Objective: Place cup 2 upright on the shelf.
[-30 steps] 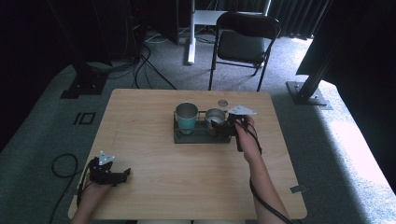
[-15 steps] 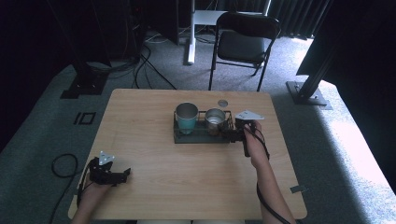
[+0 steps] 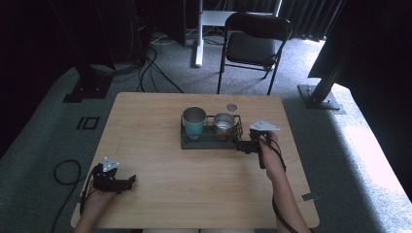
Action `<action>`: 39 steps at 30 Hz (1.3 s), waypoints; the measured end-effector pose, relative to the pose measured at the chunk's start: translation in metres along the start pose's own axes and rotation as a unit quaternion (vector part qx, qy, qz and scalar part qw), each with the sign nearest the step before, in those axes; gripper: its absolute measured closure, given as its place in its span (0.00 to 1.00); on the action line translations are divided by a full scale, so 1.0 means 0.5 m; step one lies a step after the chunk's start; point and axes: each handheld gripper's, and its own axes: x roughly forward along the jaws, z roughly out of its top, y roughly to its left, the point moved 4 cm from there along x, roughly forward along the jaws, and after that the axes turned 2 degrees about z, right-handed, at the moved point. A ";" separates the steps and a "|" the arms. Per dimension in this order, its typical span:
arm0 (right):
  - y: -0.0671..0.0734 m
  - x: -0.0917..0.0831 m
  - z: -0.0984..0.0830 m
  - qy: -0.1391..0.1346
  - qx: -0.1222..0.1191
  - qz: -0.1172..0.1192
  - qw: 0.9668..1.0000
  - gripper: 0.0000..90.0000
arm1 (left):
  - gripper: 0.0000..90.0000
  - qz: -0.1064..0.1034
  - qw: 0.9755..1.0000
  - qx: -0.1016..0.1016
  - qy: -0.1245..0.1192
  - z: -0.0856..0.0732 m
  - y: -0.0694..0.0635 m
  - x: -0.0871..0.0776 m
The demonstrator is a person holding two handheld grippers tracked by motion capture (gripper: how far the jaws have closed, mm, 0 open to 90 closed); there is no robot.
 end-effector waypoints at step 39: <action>-0.039 -0.049 -0.165 0.035 0.039 -0.042 0.998 0.12 | 0.01 0.000 1.000 0.001 0.000 0.000 0.000 0.000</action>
